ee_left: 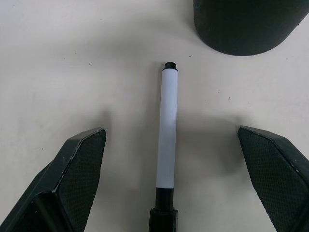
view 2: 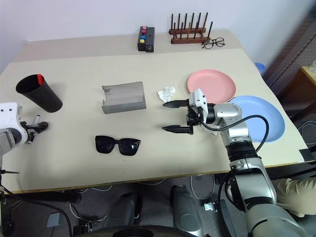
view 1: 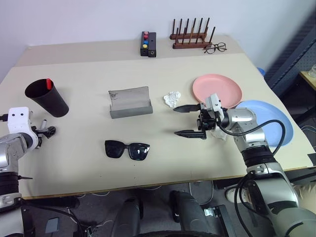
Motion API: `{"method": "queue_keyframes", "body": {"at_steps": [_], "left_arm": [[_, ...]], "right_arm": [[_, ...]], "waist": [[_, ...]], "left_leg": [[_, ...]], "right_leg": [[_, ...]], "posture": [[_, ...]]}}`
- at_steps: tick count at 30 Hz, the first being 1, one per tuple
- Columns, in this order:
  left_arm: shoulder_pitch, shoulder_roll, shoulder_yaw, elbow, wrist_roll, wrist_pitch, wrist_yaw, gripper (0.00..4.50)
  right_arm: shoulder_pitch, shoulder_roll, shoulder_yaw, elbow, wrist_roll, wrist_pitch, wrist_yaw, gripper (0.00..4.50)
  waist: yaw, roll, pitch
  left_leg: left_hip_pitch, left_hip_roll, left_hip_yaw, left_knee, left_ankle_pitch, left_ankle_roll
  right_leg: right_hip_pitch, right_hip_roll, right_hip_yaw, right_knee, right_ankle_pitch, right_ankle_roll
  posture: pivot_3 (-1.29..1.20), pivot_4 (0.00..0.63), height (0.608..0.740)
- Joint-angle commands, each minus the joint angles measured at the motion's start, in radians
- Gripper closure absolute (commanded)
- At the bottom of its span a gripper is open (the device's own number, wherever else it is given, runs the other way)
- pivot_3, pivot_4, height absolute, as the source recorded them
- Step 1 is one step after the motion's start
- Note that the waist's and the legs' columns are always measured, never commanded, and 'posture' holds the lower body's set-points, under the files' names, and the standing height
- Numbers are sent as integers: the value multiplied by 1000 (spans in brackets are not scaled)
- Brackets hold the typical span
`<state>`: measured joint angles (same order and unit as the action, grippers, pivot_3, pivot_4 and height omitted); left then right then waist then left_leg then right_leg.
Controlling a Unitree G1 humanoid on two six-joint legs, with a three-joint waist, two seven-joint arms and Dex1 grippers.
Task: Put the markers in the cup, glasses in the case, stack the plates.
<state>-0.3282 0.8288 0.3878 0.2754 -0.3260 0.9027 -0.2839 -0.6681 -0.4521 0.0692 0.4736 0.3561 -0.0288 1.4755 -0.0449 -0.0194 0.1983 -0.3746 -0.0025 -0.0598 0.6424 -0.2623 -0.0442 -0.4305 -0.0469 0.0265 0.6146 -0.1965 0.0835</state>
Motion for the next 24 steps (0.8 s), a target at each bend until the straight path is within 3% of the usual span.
{"method": "queue_keyframes", "body": {"at_steps": [1,2,4,11,19,24], "left_arm": [[19,-4,7,8,19,24,4,71],[20,-5,8,11,21,23,6,71],[23,-5,11,19,26,19,9,865],[37,-6,13,39,34,15,9,4435],[73,-15,43,-19,16,33,-6,4483],[196,-44,138,-216,-80,36,-99,4483]], "right_arm": [[-23,-5,-10,-24,6,-8,4,0],[-23,-4,-11,-24,7,-8,2,0],[-25,-1,-12,-26,8,-8,-3,0],[-29,3,-15,-28,10,-8,-15,0],[-33,4,-16,-19,8,-14,-24,0],[-35,0,-21,-15,9,-17,-26,0]], "waist": [[0,0,0],[0,0,0],[0,0,0],[-8,1,0],[-17,1,-1],[-23,1,-1]], "left_leg": [[0,0,0,0,0,0],[0,0,0,0,0,0],[0,0,0,0,0,0],[1,0,0,0,0,0],[1,0,0,0,0,0],[0,0,0,0,0,0]], "right_leg": [[0,0,0,0,0,0],[0,0,0,0,0,0],[0,0,0,0,0,0],[0,1,0,1,0,0],[0,0,0,1,0,0],[0,0,0,0,1,-1]], "posture": [[0,150,740],[0,150,740],[0,150,740],[0,150,740],[0,150,740],[0,150,740]]}}
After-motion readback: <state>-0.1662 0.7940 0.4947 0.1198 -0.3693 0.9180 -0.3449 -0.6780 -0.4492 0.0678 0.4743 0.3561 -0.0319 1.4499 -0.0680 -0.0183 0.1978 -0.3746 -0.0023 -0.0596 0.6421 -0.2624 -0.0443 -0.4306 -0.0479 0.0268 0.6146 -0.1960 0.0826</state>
